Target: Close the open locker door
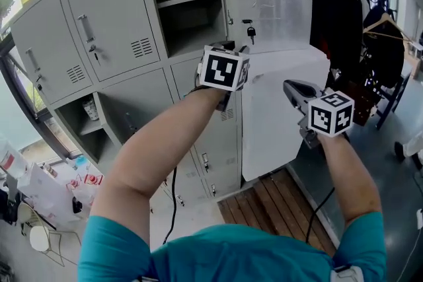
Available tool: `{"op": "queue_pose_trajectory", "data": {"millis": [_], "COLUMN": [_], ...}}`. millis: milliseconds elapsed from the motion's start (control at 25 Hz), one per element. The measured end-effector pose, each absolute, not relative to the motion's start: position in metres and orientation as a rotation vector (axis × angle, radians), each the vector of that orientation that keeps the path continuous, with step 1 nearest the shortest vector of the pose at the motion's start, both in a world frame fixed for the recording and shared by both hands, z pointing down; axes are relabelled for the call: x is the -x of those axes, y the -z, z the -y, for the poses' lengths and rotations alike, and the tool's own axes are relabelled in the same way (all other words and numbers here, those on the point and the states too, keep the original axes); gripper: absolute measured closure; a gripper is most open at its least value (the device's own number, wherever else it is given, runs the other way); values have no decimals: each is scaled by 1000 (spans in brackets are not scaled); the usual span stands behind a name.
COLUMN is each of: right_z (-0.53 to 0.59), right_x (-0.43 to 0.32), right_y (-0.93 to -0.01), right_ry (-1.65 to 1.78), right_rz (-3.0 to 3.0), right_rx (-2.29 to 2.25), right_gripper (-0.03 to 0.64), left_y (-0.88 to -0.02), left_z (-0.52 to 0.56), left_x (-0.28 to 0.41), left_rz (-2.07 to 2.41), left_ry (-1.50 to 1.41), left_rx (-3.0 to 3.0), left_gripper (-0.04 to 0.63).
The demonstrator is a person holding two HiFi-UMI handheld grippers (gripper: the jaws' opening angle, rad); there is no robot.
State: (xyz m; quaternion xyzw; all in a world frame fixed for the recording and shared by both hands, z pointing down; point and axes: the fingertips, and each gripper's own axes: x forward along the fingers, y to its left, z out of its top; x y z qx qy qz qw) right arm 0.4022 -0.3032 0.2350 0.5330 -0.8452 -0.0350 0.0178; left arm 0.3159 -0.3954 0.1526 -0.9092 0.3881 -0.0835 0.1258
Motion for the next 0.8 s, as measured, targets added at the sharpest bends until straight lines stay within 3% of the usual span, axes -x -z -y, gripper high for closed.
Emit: {"op": "queue_pose_trajectory", "data": {"millis": [800], "right_z": [341], "right_x": [-344], "right_y": [-244], "right_ry": [96], "right_rz": [2670], "right_rx": [-1533], "right_gripper": [627], "left_y": [-153], "left_z": [457], "left_x": [-185], "left_rz": [-1413], "left_ry": [254], "left_rx": [2519], "left_gripper": [468]}}
